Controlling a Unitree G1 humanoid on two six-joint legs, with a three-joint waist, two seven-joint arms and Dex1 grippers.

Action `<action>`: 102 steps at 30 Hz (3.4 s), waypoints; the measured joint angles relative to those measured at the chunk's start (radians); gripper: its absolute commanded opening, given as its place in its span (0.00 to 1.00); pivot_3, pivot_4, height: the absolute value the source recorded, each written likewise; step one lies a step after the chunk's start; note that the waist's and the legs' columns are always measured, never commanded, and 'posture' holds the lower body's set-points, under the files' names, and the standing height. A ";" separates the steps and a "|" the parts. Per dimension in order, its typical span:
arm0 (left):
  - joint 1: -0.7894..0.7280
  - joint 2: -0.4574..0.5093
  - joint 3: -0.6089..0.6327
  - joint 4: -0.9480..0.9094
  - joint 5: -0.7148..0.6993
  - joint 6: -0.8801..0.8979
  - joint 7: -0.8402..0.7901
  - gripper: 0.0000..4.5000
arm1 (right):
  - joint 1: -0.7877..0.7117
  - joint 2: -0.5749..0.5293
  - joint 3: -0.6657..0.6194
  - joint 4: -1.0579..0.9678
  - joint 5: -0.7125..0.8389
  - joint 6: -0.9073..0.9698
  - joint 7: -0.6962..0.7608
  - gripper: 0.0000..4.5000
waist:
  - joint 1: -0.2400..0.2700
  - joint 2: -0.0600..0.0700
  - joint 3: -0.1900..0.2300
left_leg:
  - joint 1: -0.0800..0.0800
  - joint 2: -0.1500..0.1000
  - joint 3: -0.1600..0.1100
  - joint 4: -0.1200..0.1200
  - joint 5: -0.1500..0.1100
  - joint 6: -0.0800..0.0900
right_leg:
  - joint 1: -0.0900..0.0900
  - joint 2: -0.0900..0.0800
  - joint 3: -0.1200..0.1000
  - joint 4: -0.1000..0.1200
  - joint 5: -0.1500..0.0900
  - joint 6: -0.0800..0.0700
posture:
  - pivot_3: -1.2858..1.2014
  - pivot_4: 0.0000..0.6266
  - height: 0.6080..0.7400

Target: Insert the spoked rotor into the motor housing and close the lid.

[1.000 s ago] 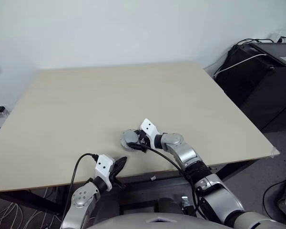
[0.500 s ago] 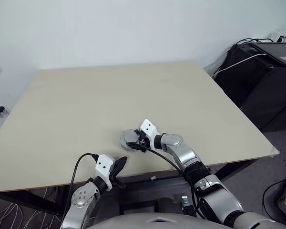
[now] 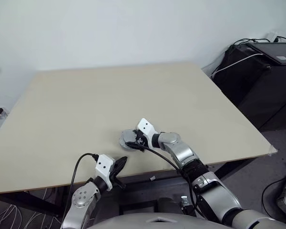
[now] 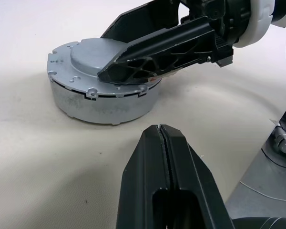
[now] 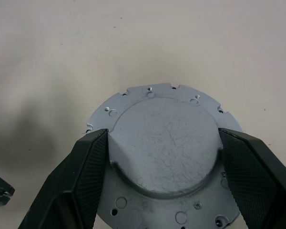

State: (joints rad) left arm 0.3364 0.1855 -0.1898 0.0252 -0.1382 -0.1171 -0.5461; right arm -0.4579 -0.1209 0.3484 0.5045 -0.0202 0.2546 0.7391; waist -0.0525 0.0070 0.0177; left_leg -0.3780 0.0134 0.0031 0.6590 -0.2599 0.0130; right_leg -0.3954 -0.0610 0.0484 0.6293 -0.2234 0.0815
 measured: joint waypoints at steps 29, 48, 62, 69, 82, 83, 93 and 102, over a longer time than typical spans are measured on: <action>0.000 0.002 -0.005 0.000 0.000 0.000 -0.001 0.00 | -0.031 0.000 0.055 -0.030 -0.031 0.086 -0.054 0.73 | -0.004 0.003 -0.001 | 0.001 -0.001 -0.004 0.000 -0.003 -0.005 | 0.000 0.000 0.000 0.001 0.001 -0.001 | 0.52 0.00 1.00; -0.216 -0.044 0.131 0.000 -0.043 0.182 0.166 0.00 | -0.032 -0.020 0.054 -0.045 -0.028 0.113 -0.049 0.73 | 0.010 0.002 0.000 | 0.001 -0.004 -0.008 -0.001 0.000 -0.001 | 0.002 0.001 -0.003 0.000 0.001 0.000 | 0.52 0.00 1.00; -0.613 0.060 0.240 0.250 -0.235 0.682 -0.005 0.00 | -0.021 -0.019 0.056 -0.070 -0.027 0.120 -0.050 0.73 | 0.005 0.000 0.001 | 0.001 -0.006 -0.008 -0.001 0.001 0.000 | 0.003 0.004 -0.002 -0.001 0.001 0.000 | 0.52 0.00 1.00; -0.665 0.073 0.234 0.327 -0.263 0.815 -0.083 0.00 | -0.006 -0.019 0.055 -0.094 -0.027 0.125 -0.060 0.73 | 0.004 -0.001 0.001 | 0.001 -0.006 -0.009 -0.001 0.001 0.000 | 0.003 0.005 -0.001 -0.002 0.001 0.000 | 0.52 0.00 1.00; -0.693 0.073 0.185 0.328 -0.237 0.878 -0.111 0.00 | 0.013 -0.023 0.043 -0.125 -0.021 0.148 -0.070 0.81 | 0.013 -0.002 0.001 | 0.001 -0.006 -0.010 -0.001 0.001 0.000 | 0.003 0.004 0.000 -0.002 0.001 0.000 | 0.52 0.00 1.00; -0.695 0.073 0.182 0.327 -0.235 0.879 -0.111 0.00 | 0.015 -0.023 0.038 -0.128 -0.017 0.150 -0.069 0.90 | 0.014 -0.002 0.001 | 0.001 -0.006 -0.010 -0.001 0.001 0.000 | 0.003 0.004 0.000 -0.002 0.001 0.000 | 0.52 0.00 1.00; -0.696 0.067 0.174 0.322 -0.227 0.878 -0.125 0.00 | 0.126 -0.049 -0.028 -0.290 0.016 0.216 -0.114 0.99 | 0.024 -0.003 0.002 | -0.001 -0.008 -0.010 -0.003 0.001 -0.001 | 0.002 0.004 0.001 -0.004 0.000 0.000 | 0.52 0.00 1.00; -0.691 0.067 0.168 0.313 -0.223 0.878 -0.135 0.00 | 0.360 0.002 -0.268 -0.633 0.216 0.494 -0.226 0.99 | 0.030 -0.005 0.004 | -0.002 -0.008 -0.013 -0.005 0.001 -0.001 | -0.001 0.002 0.001 -0.004 -0.002 0.001 | 0.52 0.00 1.00</action>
State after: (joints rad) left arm -0.3548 0.2521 -0.0214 0.3386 -0.3614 0.7608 -0.6806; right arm -0.0981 -0.1187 0.0799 -0.1285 0.1958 0.7487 0.5129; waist -0.0220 0.0018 0.0213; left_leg -0.3803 0.0055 -0.0096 0.6540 -0.2592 0.0123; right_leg -0.3960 -0.0585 0.0490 0.6256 -0.2256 0.0823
